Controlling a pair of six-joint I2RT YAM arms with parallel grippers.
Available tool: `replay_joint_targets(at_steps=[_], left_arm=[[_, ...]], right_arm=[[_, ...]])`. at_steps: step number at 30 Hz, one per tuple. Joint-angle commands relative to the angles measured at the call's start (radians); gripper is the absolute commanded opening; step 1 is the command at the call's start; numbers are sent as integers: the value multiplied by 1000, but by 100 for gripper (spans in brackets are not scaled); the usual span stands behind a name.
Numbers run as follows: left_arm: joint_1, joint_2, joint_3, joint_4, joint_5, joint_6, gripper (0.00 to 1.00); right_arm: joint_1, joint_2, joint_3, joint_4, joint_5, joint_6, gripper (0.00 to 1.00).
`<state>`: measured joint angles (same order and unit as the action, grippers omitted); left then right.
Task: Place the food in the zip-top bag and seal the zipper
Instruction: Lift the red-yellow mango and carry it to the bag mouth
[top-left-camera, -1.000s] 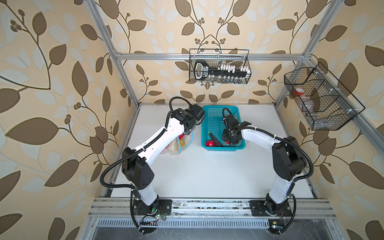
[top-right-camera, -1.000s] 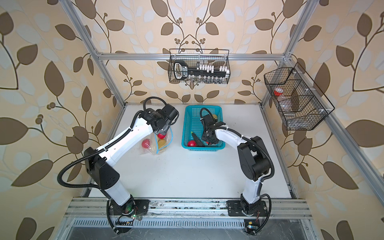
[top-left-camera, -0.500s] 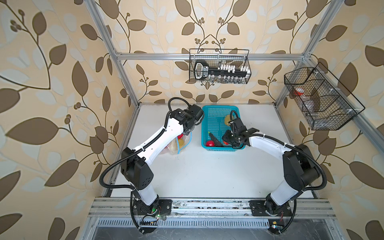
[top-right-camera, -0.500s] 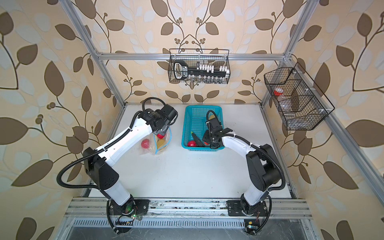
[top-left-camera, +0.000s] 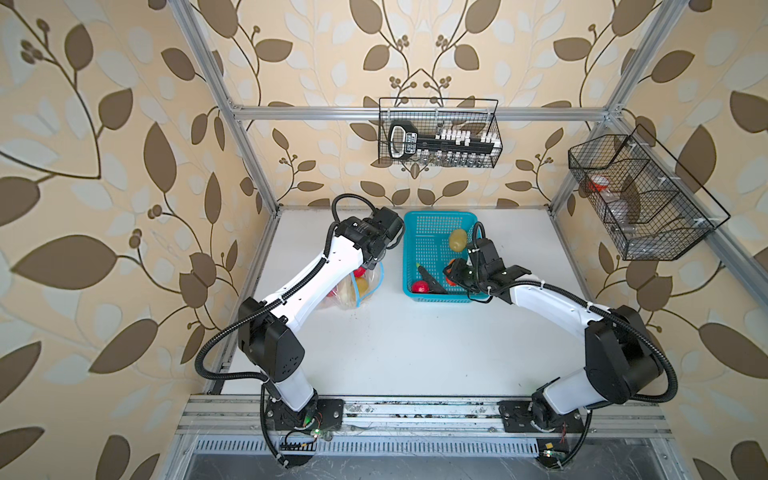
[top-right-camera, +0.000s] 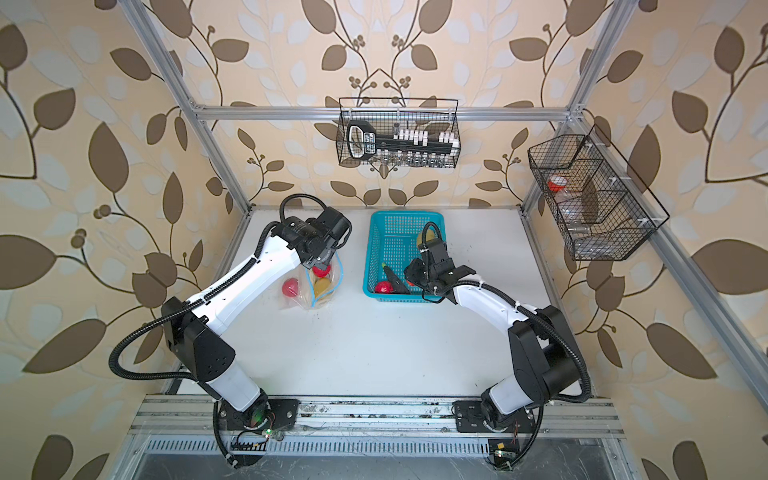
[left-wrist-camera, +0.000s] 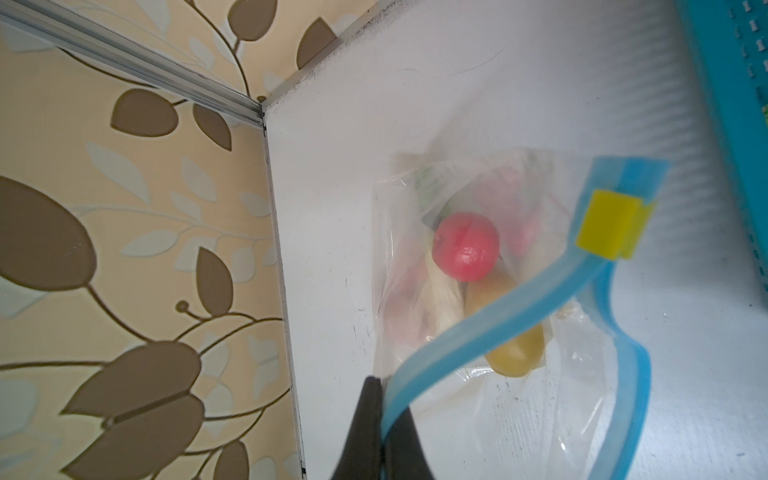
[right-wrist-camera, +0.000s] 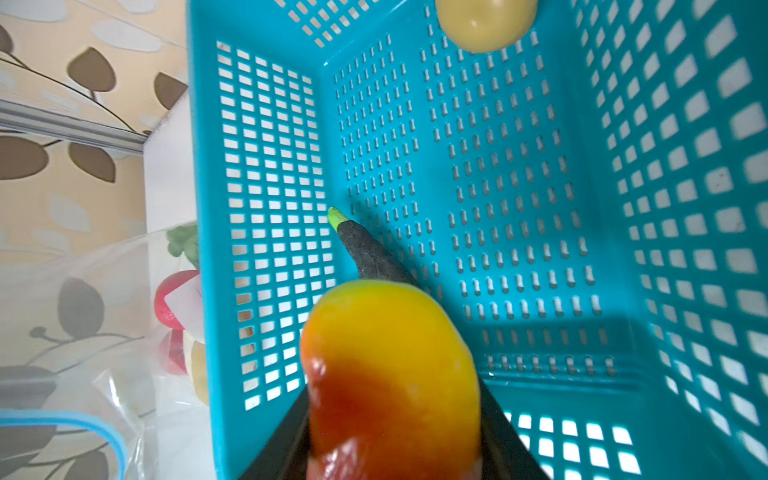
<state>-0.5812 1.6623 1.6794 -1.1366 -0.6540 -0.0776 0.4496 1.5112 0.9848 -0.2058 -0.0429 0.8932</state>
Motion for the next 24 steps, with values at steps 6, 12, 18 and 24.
replay_joint_targets(at_steps=[6, 12, 18, 24], left_arm=[[12, -44, -1, -2, -1, -2, 0], [12, -28, 12, -10, -4, -6, 0], [11, 7, 47, -34, -23, -14, 0], [12, 28, 64, -47, -18, -21, 0]], right_arm=[[50, -101, -23, 144, -81, 3, 20], [85, -126, -24, 205, -107, -20, 19], [101, -135, -34, 236, -120, -34, 19], [132, -132, -48, 303, -142, -48, 19]])
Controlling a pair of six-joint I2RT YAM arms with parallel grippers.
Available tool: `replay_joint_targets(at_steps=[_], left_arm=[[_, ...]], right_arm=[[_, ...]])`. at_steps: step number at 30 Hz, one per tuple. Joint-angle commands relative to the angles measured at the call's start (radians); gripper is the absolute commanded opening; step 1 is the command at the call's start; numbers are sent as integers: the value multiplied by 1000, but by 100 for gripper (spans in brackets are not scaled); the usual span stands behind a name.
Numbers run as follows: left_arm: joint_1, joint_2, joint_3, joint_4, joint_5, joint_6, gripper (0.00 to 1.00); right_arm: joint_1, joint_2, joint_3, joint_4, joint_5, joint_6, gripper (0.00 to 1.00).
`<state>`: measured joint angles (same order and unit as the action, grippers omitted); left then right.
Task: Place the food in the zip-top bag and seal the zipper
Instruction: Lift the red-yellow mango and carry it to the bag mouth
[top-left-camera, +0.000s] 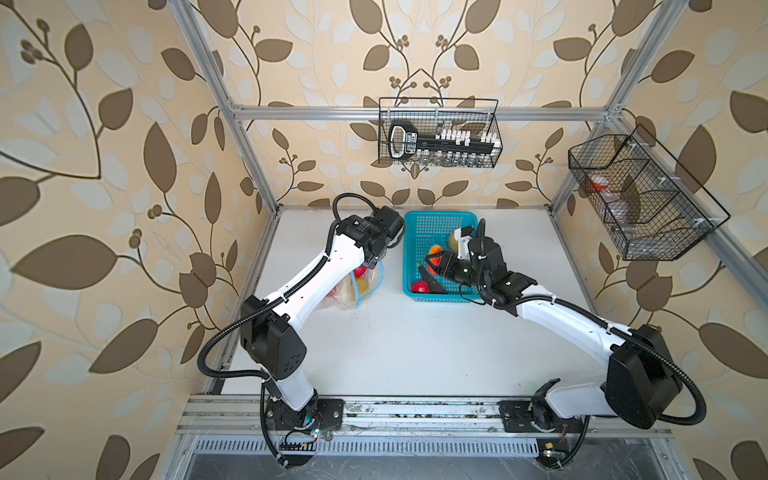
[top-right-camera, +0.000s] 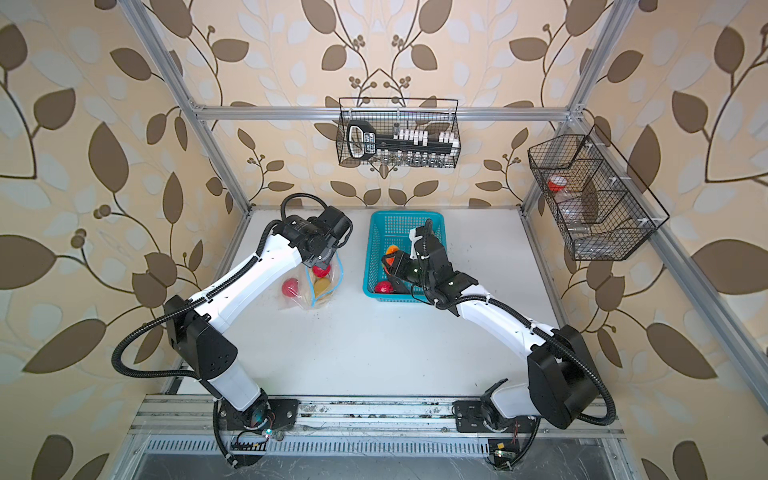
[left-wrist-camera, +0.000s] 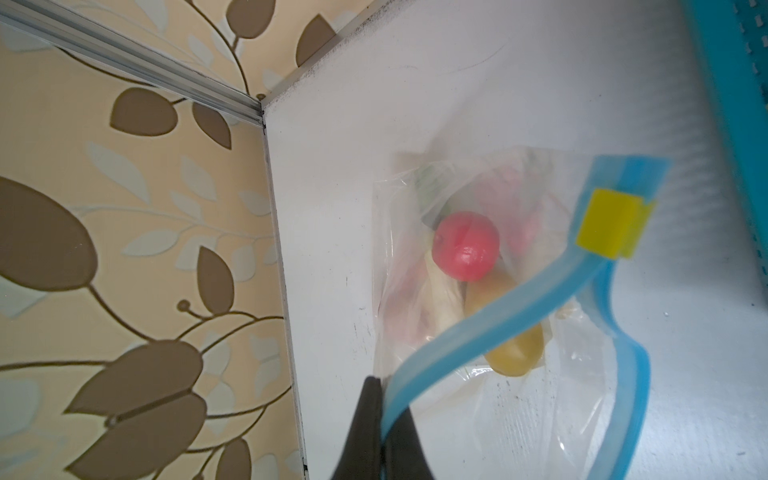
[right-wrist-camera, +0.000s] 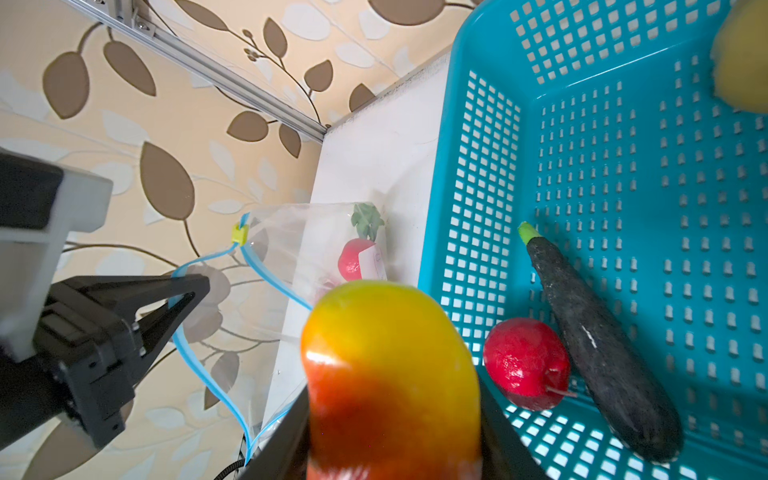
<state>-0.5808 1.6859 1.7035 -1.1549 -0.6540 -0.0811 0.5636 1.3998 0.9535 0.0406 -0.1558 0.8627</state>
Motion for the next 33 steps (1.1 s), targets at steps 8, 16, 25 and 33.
replay_joint_targets(at_steps=[8, 16, 25, 33], left_arm=[[12, 22, 67, -49, -2, -19, 0], [12, 9, 55, -46, 22, -14, 0], [11, -11, 43, -39, 30, -13, 0], [12, -23, 36, -35, 34, -11, 0]], right_arm=[[61, 48, 16, 128, -105, -22, 20], [134, 117, 75, 131, -92, -26, 17], [183, 169, 122, 148, -73, -16, 16], [215, 194, 141, 188, -46, 1, 16]])
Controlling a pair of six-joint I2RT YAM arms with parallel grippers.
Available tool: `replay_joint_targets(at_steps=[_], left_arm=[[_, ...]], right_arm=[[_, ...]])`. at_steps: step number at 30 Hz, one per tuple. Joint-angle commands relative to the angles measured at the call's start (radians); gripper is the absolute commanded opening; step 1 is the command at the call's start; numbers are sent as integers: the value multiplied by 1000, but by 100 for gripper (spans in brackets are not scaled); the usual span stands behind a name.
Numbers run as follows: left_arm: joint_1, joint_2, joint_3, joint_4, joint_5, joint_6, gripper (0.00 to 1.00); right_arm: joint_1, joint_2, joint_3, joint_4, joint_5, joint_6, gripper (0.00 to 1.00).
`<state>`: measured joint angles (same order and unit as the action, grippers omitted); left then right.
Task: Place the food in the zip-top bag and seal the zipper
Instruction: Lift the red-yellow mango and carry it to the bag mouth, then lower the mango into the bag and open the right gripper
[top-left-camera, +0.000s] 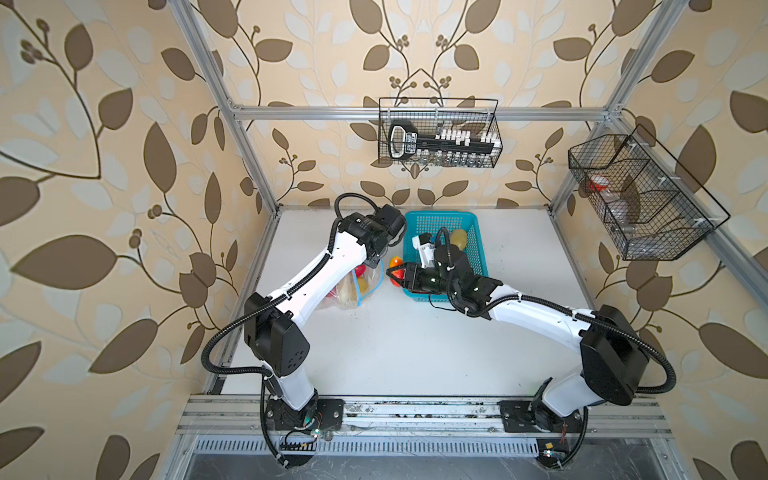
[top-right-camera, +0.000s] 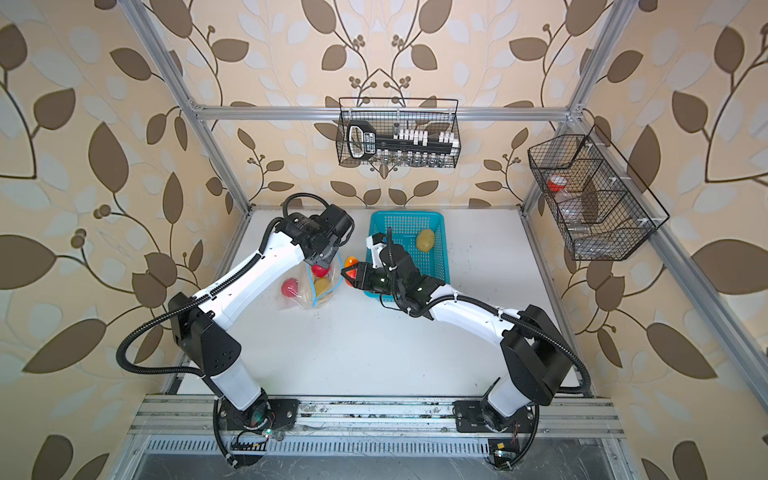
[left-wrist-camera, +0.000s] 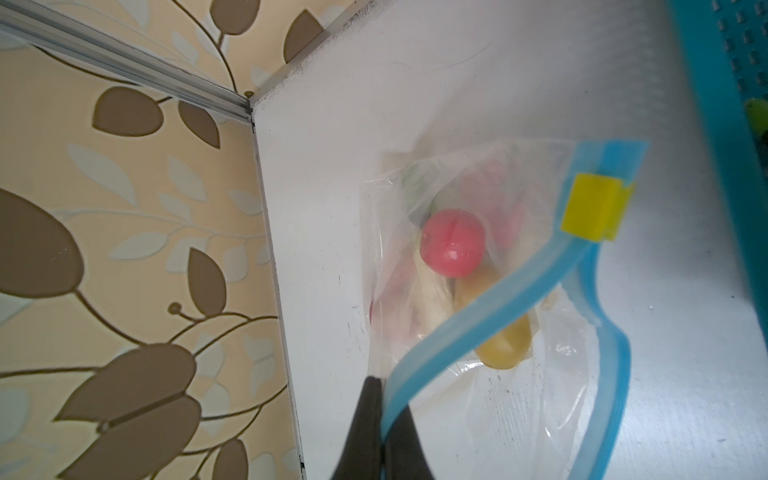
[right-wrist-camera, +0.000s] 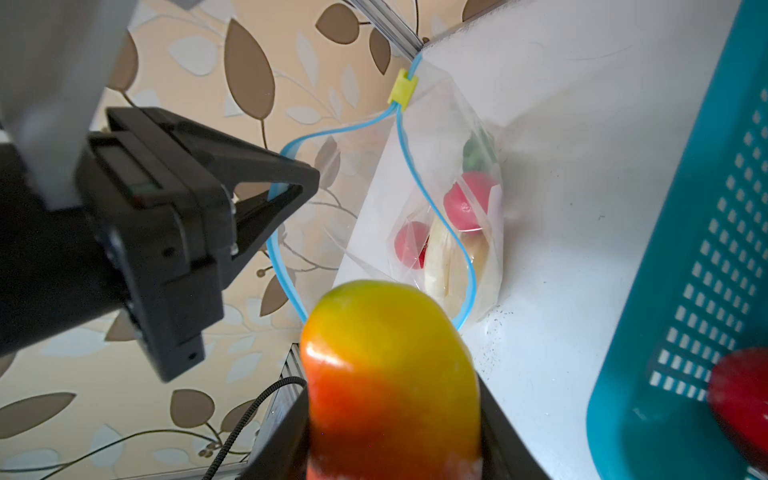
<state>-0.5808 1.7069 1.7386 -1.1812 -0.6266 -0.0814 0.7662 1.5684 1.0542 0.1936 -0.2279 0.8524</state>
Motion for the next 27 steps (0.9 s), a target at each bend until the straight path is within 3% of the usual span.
replay_joint_targets(at_steps=[1, 27], left_arm=[[13, -46, 1, -9, 7, -10, 0], [17, -83, -22, 2, 47, -8, 0]], right_arm=[[14, 28, 40, 45, 27, 13, 16], [61, 244, 179, 181, 2, 73, 13]])
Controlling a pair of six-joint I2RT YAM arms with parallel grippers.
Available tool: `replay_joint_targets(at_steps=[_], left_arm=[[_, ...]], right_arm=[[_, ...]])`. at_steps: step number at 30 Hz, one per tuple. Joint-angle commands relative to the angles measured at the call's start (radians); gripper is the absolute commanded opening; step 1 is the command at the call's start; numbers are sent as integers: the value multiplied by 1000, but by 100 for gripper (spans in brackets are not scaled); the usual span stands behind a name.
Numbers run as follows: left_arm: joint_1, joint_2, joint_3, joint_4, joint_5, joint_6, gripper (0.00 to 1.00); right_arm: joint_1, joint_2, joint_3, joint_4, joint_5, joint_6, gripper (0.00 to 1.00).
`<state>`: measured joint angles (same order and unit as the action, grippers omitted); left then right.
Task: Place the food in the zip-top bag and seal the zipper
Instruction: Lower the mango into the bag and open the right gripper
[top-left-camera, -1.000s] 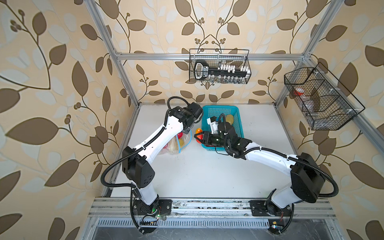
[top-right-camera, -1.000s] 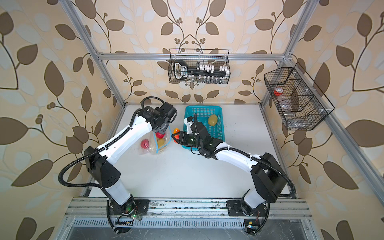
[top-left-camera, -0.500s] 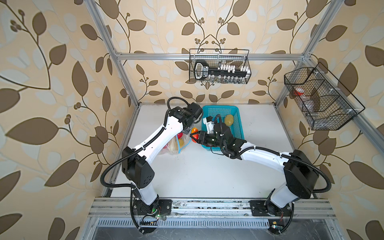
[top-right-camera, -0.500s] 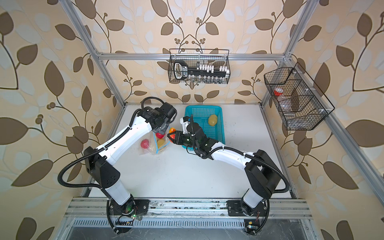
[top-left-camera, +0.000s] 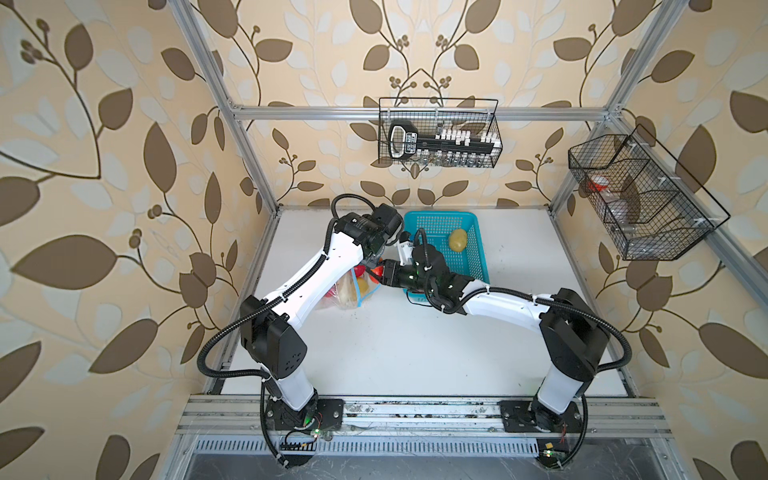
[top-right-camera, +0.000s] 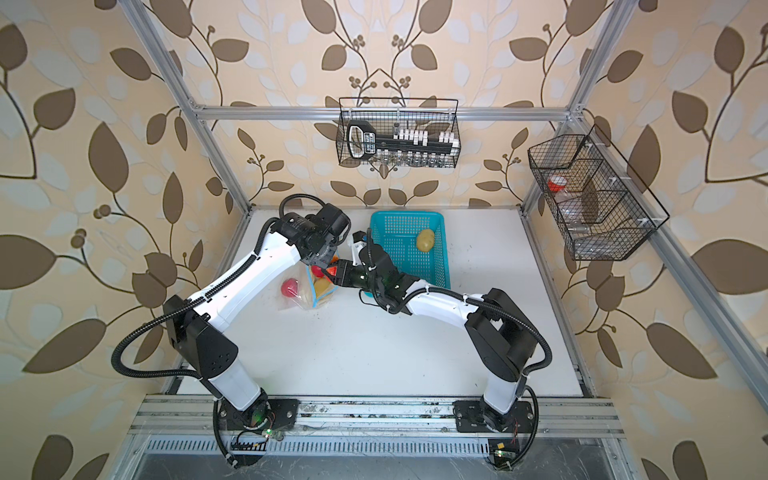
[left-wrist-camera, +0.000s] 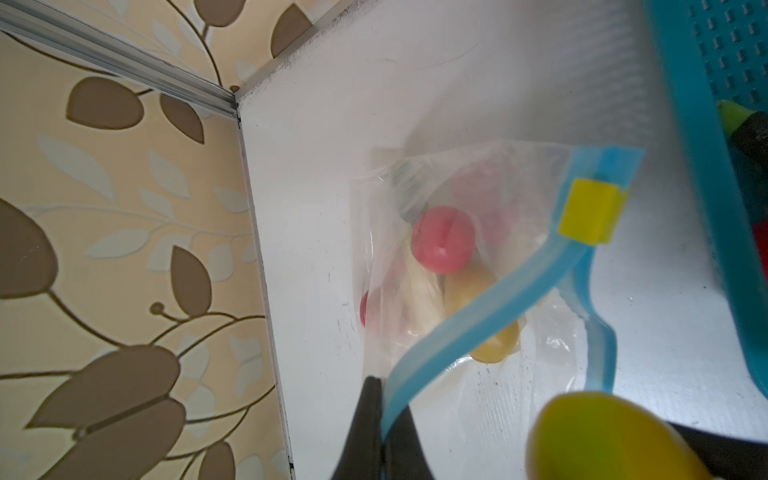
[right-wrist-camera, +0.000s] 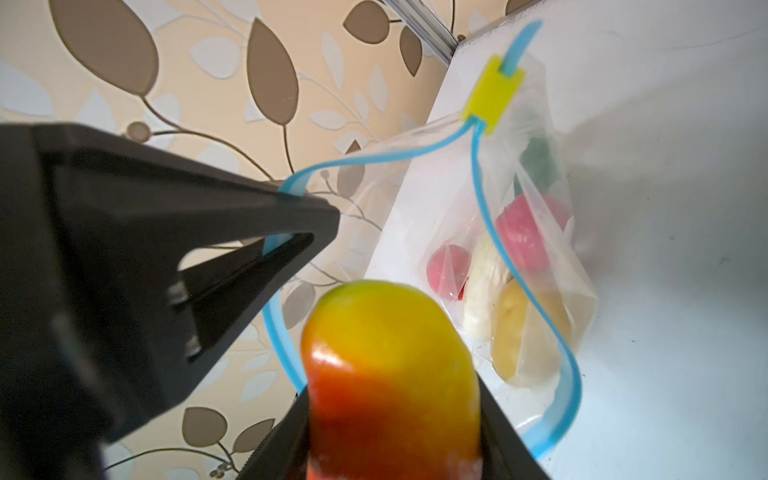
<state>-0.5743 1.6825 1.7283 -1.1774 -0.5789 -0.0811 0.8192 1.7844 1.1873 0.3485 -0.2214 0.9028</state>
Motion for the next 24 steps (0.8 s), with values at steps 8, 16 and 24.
replay_joint_targets(at_steps=[8, 16, 24], left_arm=[[25, -79, -22, 4, 37, -11, 0], [44, -88, -23, 4, 67, -16, 0], [49, -93, -32, 9, 81, -13, 0]], right_arm=[[14, 90, 108, 5, 24, 36, 12], [23, 140, 160, -27, 50, 47, 14], [34, 170, 214, -71, 68, 42, 46]])
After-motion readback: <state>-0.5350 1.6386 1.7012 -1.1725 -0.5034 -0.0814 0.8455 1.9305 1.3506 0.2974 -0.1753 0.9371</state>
